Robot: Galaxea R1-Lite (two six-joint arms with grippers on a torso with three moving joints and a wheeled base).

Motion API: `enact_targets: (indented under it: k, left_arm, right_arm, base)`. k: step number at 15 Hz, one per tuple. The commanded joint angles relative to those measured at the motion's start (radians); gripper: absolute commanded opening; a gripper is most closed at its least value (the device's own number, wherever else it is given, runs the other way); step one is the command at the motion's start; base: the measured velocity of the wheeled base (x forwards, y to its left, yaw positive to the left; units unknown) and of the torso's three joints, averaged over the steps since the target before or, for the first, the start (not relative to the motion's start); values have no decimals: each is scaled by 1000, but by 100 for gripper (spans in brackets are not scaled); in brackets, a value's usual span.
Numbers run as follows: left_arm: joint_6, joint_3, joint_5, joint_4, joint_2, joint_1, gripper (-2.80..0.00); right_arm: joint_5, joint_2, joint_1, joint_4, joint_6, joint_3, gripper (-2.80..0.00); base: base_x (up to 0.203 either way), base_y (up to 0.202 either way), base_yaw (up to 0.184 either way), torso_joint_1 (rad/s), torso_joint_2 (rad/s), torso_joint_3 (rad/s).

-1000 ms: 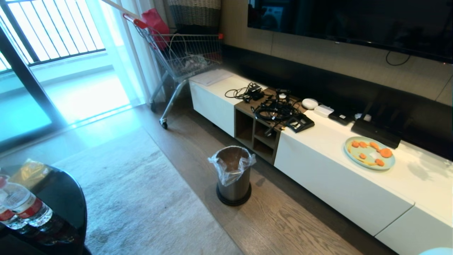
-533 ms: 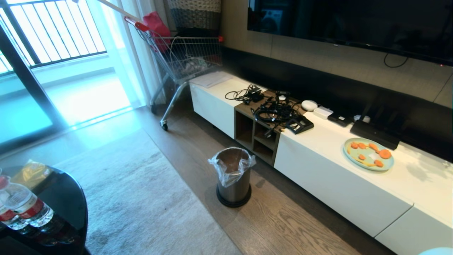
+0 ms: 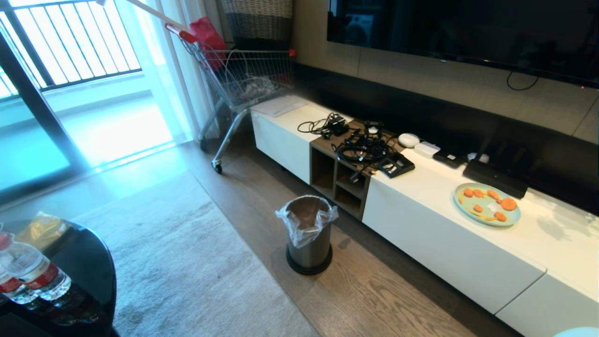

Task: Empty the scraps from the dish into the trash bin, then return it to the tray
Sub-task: Put the bowl back to the table

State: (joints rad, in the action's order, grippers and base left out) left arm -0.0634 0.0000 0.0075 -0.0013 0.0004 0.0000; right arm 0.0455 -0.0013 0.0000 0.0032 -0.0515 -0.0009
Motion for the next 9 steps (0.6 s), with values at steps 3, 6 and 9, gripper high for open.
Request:
enact_targets:
  k: [3,6,9]
  left_arm:
    - [-1,0,0,0,0,0,-280]
    - [-1,0,0,0,0,0,-280]
    - [-1,0,0,0,0,0,-280]
  right_arm:
    - [0,1,0,0,-1,1,-280]
    - [0,1,0,0,-1,1,-280]
    - [0,1,0,0,-1,1,-280]
  base:
    - [0,0,0,0,0,0]
    - [-133,0,-2,7,2,1]
    - [-187,0,-1,-3,4,3]
